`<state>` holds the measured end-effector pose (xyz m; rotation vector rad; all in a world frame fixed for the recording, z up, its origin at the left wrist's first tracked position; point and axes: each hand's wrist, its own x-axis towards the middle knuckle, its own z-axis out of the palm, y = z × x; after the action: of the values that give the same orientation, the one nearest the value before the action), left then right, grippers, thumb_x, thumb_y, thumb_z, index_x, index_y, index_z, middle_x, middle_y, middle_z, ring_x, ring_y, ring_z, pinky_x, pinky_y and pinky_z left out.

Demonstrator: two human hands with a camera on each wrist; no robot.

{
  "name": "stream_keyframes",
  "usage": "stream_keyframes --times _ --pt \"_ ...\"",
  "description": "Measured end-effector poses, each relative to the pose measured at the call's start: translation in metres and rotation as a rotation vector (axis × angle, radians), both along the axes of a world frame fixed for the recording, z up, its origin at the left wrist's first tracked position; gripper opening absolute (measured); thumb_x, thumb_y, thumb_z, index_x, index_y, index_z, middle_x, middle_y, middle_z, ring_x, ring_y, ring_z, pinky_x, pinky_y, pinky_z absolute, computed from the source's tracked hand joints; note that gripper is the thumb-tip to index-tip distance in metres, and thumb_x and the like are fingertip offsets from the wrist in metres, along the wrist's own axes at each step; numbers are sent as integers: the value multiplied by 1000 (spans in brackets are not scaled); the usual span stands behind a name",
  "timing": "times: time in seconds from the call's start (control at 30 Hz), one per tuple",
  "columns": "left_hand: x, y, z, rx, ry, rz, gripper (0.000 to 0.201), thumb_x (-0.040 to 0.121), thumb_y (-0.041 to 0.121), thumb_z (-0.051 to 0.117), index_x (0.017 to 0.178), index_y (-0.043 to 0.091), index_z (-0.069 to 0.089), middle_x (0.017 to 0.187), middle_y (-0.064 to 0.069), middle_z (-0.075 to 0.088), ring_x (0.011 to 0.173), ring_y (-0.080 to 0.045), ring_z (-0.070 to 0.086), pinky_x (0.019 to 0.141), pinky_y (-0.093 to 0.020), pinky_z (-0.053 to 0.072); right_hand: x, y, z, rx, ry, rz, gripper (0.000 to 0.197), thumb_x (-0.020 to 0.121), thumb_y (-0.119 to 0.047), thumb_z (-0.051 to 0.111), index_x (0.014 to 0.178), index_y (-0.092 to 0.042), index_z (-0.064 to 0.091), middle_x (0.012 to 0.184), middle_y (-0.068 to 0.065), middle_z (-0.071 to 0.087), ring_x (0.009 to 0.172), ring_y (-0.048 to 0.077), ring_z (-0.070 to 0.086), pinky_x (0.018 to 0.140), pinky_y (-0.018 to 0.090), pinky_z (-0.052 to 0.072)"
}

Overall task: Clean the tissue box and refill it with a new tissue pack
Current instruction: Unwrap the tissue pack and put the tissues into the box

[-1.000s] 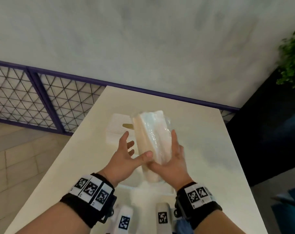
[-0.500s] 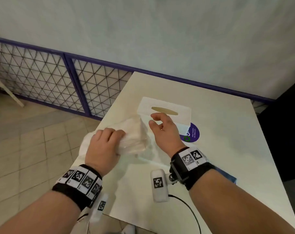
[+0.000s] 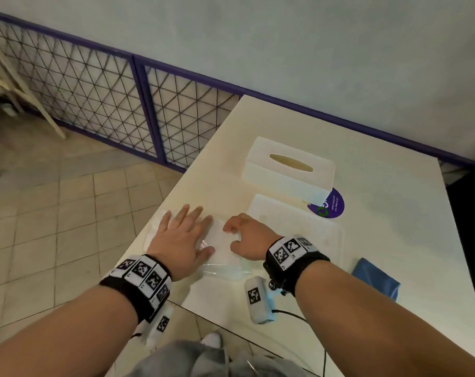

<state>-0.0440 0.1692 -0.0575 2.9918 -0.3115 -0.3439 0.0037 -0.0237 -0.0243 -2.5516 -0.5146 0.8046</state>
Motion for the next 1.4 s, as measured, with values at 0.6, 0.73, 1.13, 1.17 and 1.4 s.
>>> stream_keyframes --times 0.6,0.73,1.13,1.17,1.4 --pt "-1 -5 -11 32 63 68 77 83 76 8 143 42 -26 159 0 -25 145 -24 -24 109 -57 -21 7 -29 -2 -119 -49 -301 40 91 -15 47 130 -11 54 134 7 55 121 26 53 101 32 44" --pt "-4 -3 -18 30 97 54 74 83 74 4 141 43 -27 158 -4 -26 144 -25 -28 109 -60 -20 12 -12 0 109 151 -389 54 89 -19 56 141 -12 42 138 9 51 111 27 61 94 37 52" --pt "-6 -6 -15 9 132 92 89 75 82 10 147 39 -21 158 -7 -27 143 -29 -29 109 -64 -16 4 6 -5 122 96 -480 43 74 -25 74 110 -11 53 100 2 58 90 24 64 72 37 60" --pt "-6 -5 -14 5 143 91 95 72 86 12 146 39 -23 157 -7 -29 142 -29 -31 108 -64 -17 3 6 -4 122 147 -494 47 75 -25 73 115 -9 53 106 5 59 91 25 66 74 40 61" --pt "-7 -5 -16 -17 147 91 108 62 94 16 147 38 -22 158 -8 -27 142 -31 -32 108 -67 -17 0 6 -5 43 -49 -428 45 77 -20 69 120 -12 57 120 7 57 103 21 60 72 22 41"
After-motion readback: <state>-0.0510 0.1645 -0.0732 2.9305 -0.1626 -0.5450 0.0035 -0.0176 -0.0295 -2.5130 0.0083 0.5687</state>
